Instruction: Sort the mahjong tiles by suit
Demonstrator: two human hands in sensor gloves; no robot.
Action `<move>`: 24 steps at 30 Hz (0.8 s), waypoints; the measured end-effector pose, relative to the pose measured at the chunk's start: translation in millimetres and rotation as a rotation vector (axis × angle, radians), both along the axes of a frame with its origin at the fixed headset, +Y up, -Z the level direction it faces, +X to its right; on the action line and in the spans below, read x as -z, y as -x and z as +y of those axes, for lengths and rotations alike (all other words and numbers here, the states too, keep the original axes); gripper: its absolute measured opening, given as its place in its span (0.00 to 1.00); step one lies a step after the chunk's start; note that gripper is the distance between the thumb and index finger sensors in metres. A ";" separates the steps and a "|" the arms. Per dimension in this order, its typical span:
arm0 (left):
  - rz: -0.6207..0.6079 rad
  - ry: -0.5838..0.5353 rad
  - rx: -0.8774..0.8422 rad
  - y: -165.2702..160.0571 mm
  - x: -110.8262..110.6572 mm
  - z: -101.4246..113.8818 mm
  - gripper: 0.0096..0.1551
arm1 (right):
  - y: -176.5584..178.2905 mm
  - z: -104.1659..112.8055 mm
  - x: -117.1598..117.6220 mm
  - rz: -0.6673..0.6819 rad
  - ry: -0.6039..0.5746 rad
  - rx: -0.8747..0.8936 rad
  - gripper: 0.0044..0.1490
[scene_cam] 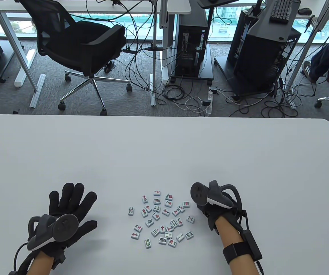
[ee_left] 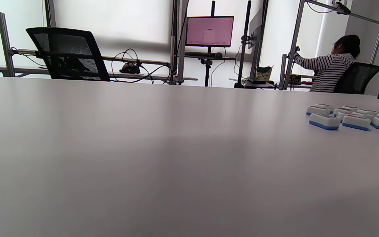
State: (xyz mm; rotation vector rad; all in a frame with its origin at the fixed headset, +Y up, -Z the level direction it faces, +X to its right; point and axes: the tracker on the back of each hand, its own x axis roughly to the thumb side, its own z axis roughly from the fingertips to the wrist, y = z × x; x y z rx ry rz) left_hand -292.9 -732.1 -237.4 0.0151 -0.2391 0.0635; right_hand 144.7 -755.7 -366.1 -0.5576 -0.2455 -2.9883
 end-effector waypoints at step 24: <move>0.010 0.016 -0.006 1.7 1.8 -3.6 0.50 | 0.1 18.0 -24.7 -0.016 -0.034 0.038 0.37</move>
